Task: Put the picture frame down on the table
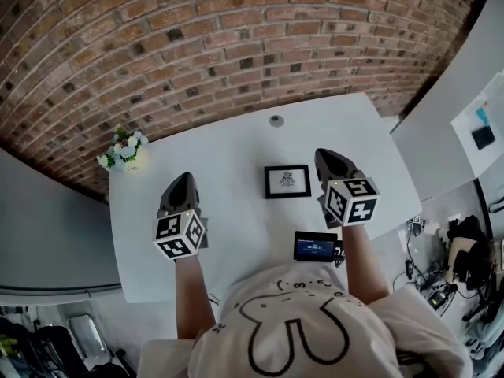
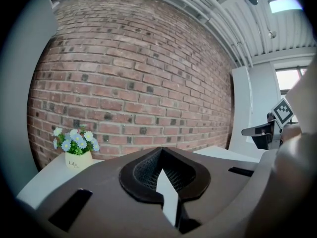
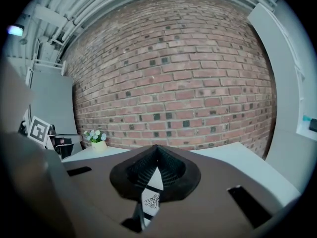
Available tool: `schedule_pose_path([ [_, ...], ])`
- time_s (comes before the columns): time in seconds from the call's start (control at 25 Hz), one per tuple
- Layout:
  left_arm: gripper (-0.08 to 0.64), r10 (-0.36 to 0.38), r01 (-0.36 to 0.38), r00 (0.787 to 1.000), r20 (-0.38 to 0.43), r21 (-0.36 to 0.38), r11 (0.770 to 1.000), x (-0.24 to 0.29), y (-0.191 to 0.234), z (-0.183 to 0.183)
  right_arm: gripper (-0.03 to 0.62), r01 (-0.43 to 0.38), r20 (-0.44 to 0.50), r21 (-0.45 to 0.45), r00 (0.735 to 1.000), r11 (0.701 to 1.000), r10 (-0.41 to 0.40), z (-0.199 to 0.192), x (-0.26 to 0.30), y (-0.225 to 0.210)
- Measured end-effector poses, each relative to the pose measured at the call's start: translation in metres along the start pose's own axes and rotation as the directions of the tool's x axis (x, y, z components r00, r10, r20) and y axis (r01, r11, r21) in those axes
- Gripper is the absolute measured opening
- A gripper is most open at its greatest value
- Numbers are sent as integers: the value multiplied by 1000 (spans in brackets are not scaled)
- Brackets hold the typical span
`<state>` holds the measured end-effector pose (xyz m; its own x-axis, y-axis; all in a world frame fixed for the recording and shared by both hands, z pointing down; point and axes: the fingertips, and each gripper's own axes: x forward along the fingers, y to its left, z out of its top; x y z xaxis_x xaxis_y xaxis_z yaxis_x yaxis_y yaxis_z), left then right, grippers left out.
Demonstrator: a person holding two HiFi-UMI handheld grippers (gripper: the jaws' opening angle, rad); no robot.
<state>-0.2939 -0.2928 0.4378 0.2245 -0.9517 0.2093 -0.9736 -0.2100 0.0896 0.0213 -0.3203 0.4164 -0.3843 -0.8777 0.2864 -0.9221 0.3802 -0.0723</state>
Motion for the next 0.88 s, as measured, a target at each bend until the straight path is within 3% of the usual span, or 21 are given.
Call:
schedule_pose_path([
  [0.2, 9, -22, 19, 998, 66, 36, 999, -5, -13, 27, 17, -30, 134, -57, 990, 998, 38, 32, -21, 13],
  [0.44, 9, -25, 10, 987, 160, 98, 995, -10, -22, 62, 17, -25, 313, -189, 946, 982, 84, 71, -49, 25],
  [0.68, 9, -66, 15, 963, 263, 193, 981, -16, -38, 89, 17, 21, 456, -238, 885, 971, 92, 98, -69, 29],
  [0.88, 9, -109, 8, 928, 357, 274, 962, -28, -52, 106, 17, 42, 480, -233, 874, 971, 78, 102, -73, 25],
])
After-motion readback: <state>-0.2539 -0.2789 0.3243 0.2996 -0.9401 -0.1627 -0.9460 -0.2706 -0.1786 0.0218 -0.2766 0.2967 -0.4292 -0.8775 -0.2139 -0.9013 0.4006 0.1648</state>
